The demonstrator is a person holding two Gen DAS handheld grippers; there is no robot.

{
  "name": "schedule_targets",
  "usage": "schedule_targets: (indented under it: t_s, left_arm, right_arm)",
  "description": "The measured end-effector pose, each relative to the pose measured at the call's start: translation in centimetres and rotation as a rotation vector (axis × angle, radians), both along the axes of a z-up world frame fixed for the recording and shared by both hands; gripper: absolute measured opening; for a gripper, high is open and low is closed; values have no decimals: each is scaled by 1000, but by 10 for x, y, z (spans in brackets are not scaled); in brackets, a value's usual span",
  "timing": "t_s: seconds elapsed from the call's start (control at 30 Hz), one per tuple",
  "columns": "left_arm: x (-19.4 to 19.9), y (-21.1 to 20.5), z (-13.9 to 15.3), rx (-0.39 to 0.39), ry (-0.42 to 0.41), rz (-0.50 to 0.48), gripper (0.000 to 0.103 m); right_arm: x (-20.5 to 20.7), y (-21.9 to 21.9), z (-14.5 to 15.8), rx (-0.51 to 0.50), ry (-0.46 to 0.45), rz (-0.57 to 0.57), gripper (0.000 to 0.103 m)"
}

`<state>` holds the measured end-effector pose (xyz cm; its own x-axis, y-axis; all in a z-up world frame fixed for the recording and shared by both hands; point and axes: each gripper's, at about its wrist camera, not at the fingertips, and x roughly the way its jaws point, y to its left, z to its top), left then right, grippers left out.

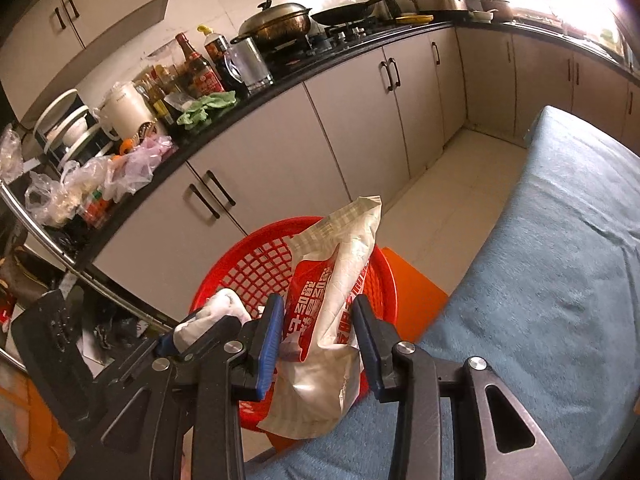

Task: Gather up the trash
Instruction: 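Carry the cloth bundle and snack packet with both tools over the red basket, then open both tools to drop the bundle and packet into the basket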

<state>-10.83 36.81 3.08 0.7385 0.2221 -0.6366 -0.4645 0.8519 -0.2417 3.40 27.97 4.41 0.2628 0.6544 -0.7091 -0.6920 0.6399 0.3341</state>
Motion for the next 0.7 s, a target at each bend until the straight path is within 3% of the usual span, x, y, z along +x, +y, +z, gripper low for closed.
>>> schedule_targets:
  t_s: [0.33,0.47,0.57,0.7]
  left_arm:
    - [-2,-1,-1,8,2,8,42]
    - [-2,-4,0,17,0,8,51]
    - [-3,-7,2,28,-3,18,72]
    - [-5,-10,6,36,-11,22,75]
  right_arm:
    - [2,11,-5,-17,-8,2,40]
    - [2,10,-2,-8,-4,0,45]
    - [1,3,1,3,-10,-10,45]
    - [0,-11,9,25,-16,-28,45]
